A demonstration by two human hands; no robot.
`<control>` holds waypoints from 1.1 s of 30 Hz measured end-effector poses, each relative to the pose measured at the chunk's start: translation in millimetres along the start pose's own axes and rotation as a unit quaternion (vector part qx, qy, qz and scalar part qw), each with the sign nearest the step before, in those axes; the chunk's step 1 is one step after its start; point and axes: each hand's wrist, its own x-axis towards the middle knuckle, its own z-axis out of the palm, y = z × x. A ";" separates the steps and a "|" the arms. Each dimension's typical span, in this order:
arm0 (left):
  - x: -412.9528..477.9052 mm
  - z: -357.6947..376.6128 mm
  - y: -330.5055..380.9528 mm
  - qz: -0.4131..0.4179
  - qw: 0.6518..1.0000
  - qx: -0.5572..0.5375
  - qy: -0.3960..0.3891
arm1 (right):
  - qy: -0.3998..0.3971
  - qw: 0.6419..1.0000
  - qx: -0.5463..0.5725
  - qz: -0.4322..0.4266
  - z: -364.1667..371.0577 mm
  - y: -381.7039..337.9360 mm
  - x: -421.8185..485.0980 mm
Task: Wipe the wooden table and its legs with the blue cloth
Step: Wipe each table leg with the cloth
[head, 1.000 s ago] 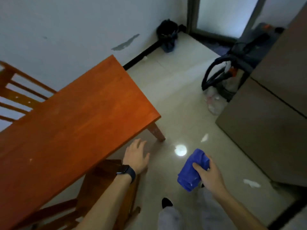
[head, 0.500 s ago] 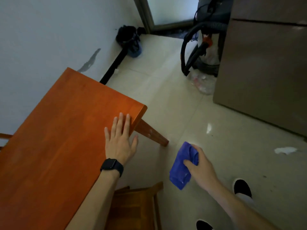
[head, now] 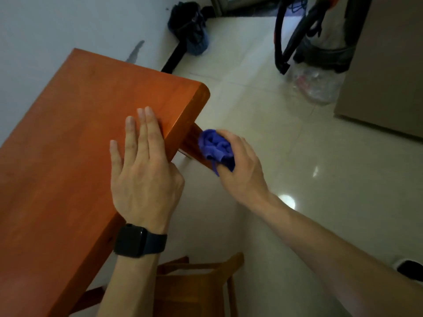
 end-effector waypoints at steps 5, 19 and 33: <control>-1.9 11.7 5.7 -0.018 0.994 0.051 0.094 | 0.082 0.954 -0.116 -0.265 60.2 50.2 19.3; -9.7 25.1 17.5 -0.083 0.980 0.079 0.163 | -0.093 0.956 -0.135 -0.243 -15.5 121.3 -2.0; -75.7 140.7 69.5 -0.155 0.898 -0.338 0.234 | -0.235 0.932 -0.259 -0.094 38.2 206.1 -35.0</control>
